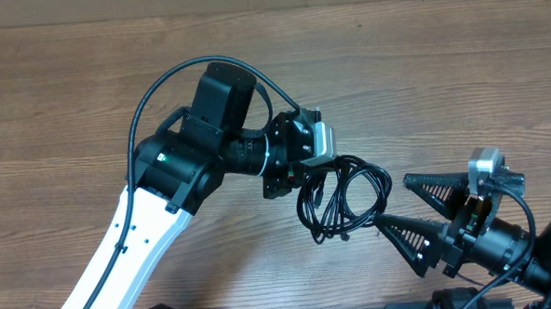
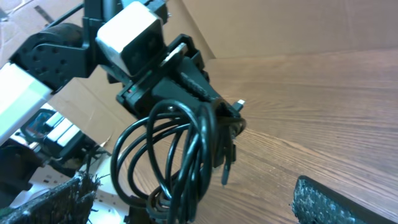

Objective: Untangle cables

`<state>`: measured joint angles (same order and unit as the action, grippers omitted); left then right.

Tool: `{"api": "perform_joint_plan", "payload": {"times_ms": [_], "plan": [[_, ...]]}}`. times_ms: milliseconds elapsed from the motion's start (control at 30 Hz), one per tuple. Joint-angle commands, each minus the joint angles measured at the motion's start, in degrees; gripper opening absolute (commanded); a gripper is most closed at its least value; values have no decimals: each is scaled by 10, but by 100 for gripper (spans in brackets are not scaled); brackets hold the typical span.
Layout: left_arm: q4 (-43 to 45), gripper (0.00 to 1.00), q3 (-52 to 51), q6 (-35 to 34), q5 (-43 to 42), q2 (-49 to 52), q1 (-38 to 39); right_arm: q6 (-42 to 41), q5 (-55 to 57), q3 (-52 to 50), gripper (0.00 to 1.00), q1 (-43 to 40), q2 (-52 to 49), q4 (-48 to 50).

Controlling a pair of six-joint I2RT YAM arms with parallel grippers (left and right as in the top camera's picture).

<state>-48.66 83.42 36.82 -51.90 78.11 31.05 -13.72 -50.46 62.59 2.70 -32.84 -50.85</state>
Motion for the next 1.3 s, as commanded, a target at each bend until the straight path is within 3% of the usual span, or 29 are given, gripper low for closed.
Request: {"api": "perform_joint_plan", "payload": {"times_ms": [0,167,333,533,667,700,767,1067,1133,1167,1233,1267], "plan": [[6,4,15,5,-20,-12,2,-1,-18,12,100,-2,2,16],[13,4,15,5,7,0,2,-46,-68,12,99,-2,2,66],[54,4,15,4,4,4,13,-40,-66,12,99,-2,2,69],[89,4,15,-61,-4,4,34,-39,37,12,95,-2,2,25],[91,4,15,-69,-33,4,34,-39,54,12,81,-2,2,10],[91,4,15,-69,-33,4,35,-39,54,12,63,-2,2,10],[92,4,15,-69,-36,4,37,-39,54,12,45,-2,2,8],[94,4,15,-71,-30,5,43,-39,47,12,42,-2,2,8],[107,4,15,-79,-31,7,43,-39,47,12,34,-2,2,8],[118,4,15,-91,-32,9,43,-39,48,12,18,-2,2,8],[129,4,15,-99,-31,10,43,-39,48,12,5,-2,2,8],[130,4,15,-99,-31,10,43,-39,48,12,4,-2,2,8]]}}
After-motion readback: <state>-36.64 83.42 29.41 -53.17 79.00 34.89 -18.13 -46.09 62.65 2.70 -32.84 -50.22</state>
